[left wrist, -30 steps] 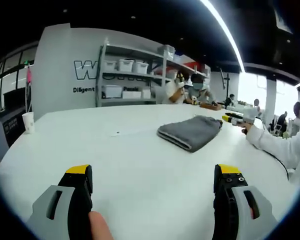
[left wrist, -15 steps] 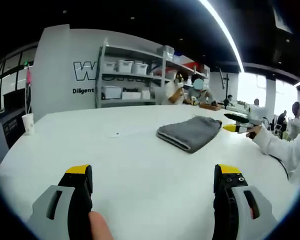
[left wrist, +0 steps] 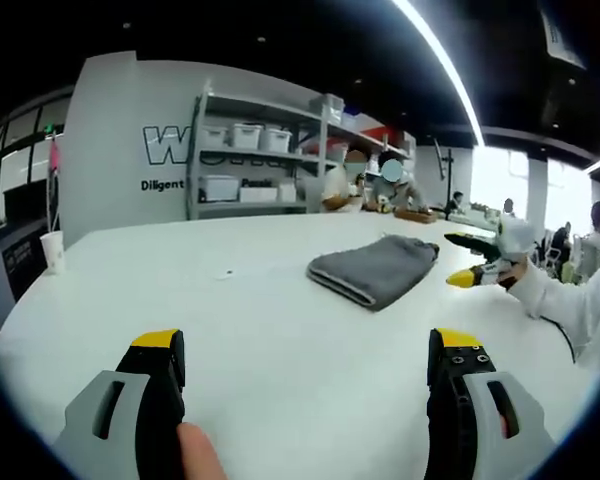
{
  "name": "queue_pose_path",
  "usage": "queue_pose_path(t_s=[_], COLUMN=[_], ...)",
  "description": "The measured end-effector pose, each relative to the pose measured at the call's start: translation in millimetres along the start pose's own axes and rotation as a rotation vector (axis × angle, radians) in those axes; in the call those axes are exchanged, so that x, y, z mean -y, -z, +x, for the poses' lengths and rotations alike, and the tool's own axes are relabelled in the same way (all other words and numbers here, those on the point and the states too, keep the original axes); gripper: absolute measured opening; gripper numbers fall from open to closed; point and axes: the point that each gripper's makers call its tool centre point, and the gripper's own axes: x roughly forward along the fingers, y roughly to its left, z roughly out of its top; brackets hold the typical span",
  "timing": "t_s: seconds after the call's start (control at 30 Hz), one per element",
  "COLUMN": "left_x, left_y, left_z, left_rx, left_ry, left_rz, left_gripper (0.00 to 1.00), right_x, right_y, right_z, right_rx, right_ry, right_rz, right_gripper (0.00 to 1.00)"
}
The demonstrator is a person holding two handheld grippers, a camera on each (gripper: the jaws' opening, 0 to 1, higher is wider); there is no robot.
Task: Open the folded towel by lifting each exposed corner and separating the folded layers until the towel lies flat within the target outline without major curled edges
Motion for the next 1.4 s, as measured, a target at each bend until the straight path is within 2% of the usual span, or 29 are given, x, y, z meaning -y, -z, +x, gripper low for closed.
queue_pose_path(t_s=[0.23,0.33,0.47,0.6,0.7,0.77,1.07,1.23,1.33,1.4], left_x=[3.9,3.9,1.7,-2.7,-4.5,-5.1,-3.0,-4.2,-4.0,-3.4], left_y=[-3.0,-4.6,-5.1,-5.0,-5.2,-5.9,-8.3,-9.4,-9.1,-8.7], left_z=[-2,-2,-2,-4,-5,-5,-6,-5,-5,-5], left_rx=[0.011,0.015,0.015,0.02,0.022,0.025,0.035,0.036,0.035,0.035], left_ry=[0.006,0.007,0.006,-0.001,-0.006,-0.006,-0.003,-0.001,-0.001,-0.001], left_rz=[0.002,0.005,0.003,-0.009,-0.013,-0.017,-0.018,-0.019,-0.018,-0.018], left_gripper=[1.0,1.0,1.0,1.0,1.0,1.0,1.0,1.0,1.0,1.0], right_x=[-46,-62,-81,-99,-108,-110,-115,-124,-123,-123], right_y=[-9.4,-18.9,-28.5,-29.3,-27.5,-25.7,-29.1,-28.5,-28.5,-30.2], right_z=[30,43,67,90,99,103,100,98,97,96], right_rx=[-0.004,0.01,0.022,0.008,-0.003,-0.009,0.026,0.032,0.033,0.039], right_ry=[-0.087,-0.103,-0.131,-0.168,-0.183,-0.182,-0.195,-0.248,-0.253,-0.266], right_rz=[-0.06,-0.119,-0.146,-0.146,-0.171,-0.183,-0.267,-0.251,-0.246,-0.186], right_gripper=[0.98,0.92,0.82,0.7,0.65,0.63,0.33,0.04,0.01,0.0])
